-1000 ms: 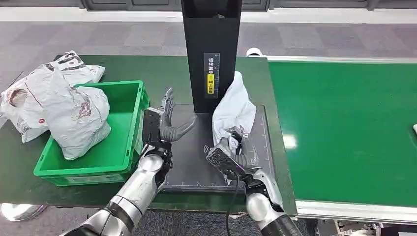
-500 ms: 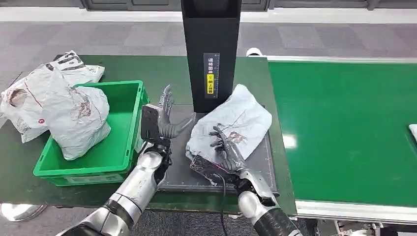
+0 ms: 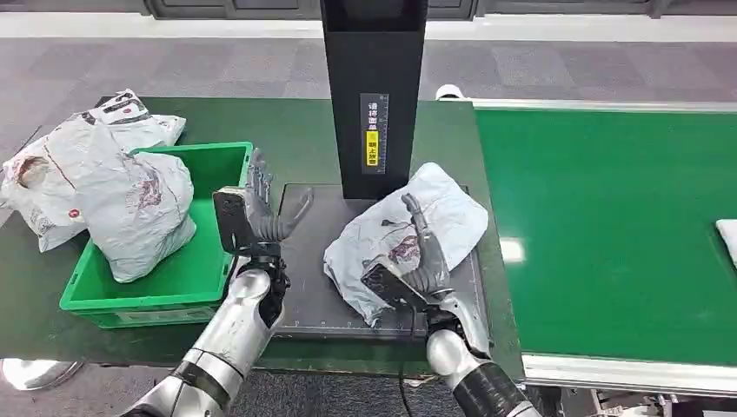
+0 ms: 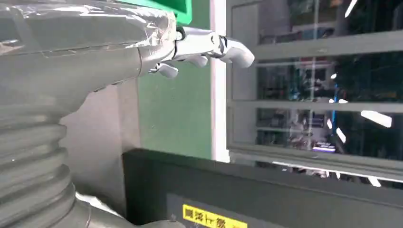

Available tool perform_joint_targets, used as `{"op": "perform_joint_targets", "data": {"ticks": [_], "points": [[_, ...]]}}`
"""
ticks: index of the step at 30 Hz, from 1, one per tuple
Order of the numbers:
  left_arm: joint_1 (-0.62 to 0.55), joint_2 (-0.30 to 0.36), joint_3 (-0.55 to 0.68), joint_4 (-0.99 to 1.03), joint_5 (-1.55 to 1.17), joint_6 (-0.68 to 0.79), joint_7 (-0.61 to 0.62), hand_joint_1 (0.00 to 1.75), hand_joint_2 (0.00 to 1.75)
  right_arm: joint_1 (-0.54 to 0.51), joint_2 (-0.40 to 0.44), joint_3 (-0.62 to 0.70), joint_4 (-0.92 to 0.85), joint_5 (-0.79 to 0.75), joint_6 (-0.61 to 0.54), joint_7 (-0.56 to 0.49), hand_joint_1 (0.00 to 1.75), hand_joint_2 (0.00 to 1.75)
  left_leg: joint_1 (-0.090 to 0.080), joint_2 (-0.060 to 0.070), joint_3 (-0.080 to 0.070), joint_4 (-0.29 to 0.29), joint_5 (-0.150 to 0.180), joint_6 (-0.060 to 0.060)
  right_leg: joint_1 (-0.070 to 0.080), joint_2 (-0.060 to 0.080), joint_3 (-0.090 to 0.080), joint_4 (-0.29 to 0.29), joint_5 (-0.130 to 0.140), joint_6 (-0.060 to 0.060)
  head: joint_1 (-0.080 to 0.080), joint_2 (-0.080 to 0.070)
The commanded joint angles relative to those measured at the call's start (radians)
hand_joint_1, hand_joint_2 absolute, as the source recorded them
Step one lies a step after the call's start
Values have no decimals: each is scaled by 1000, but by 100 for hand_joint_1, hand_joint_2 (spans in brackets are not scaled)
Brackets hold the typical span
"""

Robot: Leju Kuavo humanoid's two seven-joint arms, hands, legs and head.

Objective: Moved the parcel from conveyor to table for the left to box.

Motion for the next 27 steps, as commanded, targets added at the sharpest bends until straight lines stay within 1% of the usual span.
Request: {"op": "perform_joint_targets", "data": {"ticks": [1, 2, 4, 5, 7, 15, 25, 26, 27], "points": [[1, 18, -19, 6, -37, -36, 4, 0, 175, -44, -27, -160, 19, -252, -110, -299, 0, 175, 0, 0, 3, -2, 0, 1, 0, 0, 4, -2, 0, 0, 0, 0], [-11, 34, -76, 49, -88, -90, 66, 0, 175, -49, -24, -179, 14, -279, -134, -313, 0, 175, 0, 0, 3, -1, 0, 1, 0, 0, 3, -2, 0, 0, 0, 0], [-21, 36, -119, 104, -157, -102, 89, 0, 175, -56, -27, -190, 10, -310, -142, -312, 0, 175, 0, 0, 2, -1, 0, 0, -1, 0, 2, -1, 0, 0, 0, 0], [-36, 41, -192, 178, -276, -116, 113, 0, 175, -65, -32, -194, 14, -319, -153, -297, 0, 175, 0, -2, 3, -2, 0, 1, -1, -2, 3, -2, 0, 0, 0, 0], [-53, 39, -257, 265, -385, -166, 127, 0, 175, -71, -47, -194, 9, -326, -125, -278, 0, 175, -1, -3, 3, -2, 0, 1, -1, -3, 4, -2, 0, 0, 0, 0], [-64, 33, -247, 295, -394, -166, 119, 0, 175, -67, -50, -201, 5, -328, -119, -277, 0, 175, -2, 0, 3, 0, -1, 0, -1, 1, 2, -2, 0, 0, 0, 0], [-64, 33, -247, 295, -394, -166, 119, 0, 175, -67, -50, -201, 5, -328, -119, -277, 0, 175, -2, 0, 1, 0, 0, 1, 0, 1, 1, -1, 0, 0, 0, 0], [-71, 37, -277, 311, -445, -164, 151, 0, 175, -66, -53, -210, 4, -316, -153, -274, 0, 175, -2, 0, 3, -1, 0, 1, 0, 1, 2, -2, 0, 0, 0, 0], [-83, 30, -300, 350, -506, -148, 188, 0, 175, -58, -65, -229, -10, -328, -157, -268, 0, 175, -2, 0, 1, 0, 0, 1, 0, 1, 2, -1, 0, 0, 0, 0]]}}
